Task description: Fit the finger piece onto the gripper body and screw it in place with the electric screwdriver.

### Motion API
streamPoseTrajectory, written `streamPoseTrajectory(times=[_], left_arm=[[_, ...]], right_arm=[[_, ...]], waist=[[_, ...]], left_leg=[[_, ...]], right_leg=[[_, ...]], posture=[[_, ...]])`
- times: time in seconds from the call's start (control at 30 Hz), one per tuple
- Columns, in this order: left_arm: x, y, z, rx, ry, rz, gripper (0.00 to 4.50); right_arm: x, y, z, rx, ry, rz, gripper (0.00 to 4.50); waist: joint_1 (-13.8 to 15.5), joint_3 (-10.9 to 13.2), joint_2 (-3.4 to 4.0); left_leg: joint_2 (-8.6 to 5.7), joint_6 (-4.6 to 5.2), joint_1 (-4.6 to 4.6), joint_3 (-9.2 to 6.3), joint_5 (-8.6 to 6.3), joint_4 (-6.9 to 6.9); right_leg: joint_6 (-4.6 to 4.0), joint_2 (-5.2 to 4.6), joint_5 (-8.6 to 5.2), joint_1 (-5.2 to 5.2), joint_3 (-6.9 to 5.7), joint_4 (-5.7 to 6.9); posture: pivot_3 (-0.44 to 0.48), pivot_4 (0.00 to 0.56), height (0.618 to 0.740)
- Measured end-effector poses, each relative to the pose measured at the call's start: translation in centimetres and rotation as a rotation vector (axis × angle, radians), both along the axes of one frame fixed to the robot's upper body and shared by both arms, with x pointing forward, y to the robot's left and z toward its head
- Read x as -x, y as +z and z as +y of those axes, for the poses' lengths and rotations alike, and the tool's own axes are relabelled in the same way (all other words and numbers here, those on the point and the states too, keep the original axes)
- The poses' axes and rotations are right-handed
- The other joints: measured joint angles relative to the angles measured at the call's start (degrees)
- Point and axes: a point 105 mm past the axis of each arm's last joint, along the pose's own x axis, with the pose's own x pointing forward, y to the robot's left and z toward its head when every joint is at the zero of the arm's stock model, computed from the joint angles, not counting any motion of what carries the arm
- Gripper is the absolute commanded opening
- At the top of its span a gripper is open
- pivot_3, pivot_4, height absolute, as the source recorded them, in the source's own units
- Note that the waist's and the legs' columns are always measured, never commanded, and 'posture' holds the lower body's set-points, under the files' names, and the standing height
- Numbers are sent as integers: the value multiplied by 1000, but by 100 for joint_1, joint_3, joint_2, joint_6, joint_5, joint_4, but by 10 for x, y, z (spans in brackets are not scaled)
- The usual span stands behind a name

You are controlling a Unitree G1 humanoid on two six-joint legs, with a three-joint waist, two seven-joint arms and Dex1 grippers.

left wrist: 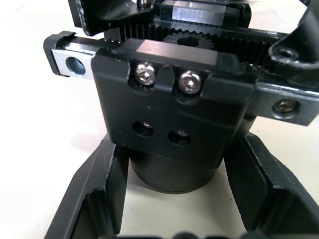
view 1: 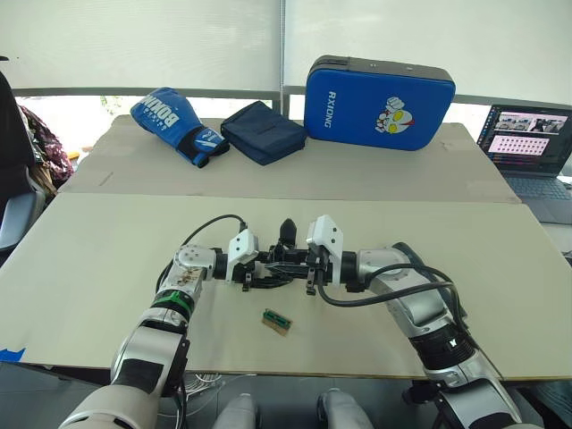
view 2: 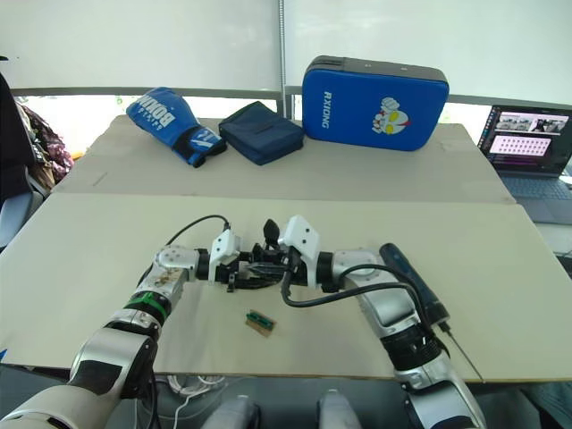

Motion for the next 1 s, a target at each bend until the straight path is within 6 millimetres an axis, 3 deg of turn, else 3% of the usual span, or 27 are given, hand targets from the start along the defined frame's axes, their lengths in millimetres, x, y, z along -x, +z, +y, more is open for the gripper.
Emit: streamPoseTrajectory(times=[1.0], left_arm=[[2, -2, 2, 0, 6, -9, 2298]], right_arm=[[-5, 0, -4, 14, -10, 29, 425]], waist=[[-13, -4, 2]], left_leg=[[2, 0, 13, 1, 0, -2]], right_leg=[[-1, 1, 0, 7, 0, 2]], posture=[[0, 150, 740]])
